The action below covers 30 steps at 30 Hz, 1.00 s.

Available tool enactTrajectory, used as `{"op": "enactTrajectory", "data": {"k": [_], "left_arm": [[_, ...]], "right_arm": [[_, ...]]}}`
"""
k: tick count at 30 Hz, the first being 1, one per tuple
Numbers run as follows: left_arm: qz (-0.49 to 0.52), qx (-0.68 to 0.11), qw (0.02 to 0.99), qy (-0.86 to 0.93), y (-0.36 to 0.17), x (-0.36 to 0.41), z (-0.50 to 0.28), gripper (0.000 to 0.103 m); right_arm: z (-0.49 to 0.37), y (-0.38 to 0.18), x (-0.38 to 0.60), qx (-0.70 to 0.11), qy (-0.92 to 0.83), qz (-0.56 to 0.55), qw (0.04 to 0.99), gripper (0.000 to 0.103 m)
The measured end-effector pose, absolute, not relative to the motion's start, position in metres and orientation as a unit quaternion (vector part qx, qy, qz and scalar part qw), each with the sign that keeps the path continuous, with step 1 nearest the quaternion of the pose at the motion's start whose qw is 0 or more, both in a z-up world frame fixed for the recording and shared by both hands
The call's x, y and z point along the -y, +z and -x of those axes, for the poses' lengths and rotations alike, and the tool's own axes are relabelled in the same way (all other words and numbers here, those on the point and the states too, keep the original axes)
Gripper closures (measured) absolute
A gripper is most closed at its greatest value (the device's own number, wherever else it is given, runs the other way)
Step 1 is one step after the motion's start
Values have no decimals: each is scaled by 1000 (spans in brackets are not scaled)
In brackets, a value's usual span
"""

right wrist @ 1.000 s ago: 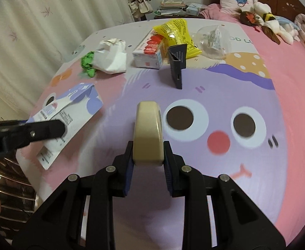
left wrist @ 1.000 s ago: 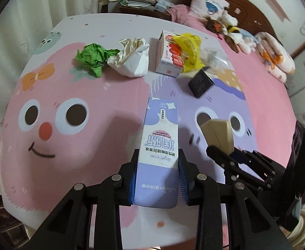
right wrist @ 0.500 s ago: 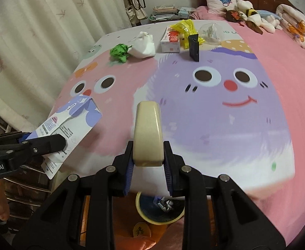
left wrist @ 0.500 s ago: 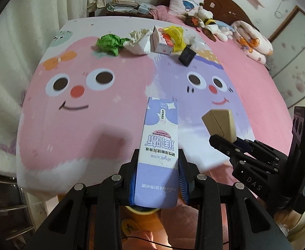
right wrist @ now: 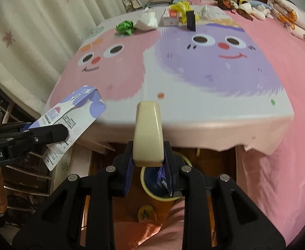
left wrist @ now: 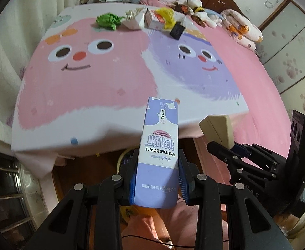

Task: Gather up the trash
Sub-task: 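Carry both items over the bin and open both tools to drop them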

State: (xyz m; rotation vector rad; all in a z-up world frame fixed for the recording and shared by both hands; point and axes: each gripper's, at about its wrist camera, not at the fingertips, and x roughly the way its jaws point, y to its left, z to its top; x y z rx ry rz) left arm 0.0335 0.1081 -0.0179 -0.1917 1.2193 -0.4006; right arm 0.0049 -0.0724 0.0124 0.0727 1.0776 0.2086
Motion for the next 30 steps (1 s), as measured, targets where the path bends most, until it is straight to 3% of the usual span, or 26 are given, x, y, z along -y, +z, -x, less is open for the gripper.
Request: {"op": "enactTrajectory", "data": {"k": [13, 30], "left_arm": [[49, -618, 763, -184, -91, -66, 0, 71], [21, -687, 709, -157, -297, -23, -9, 71]], "right_arm": [[20, -70, 89, -585, 99, -43, 804, 80], [14, -278, 120, -668, 79, -63, 738, 80]]}}
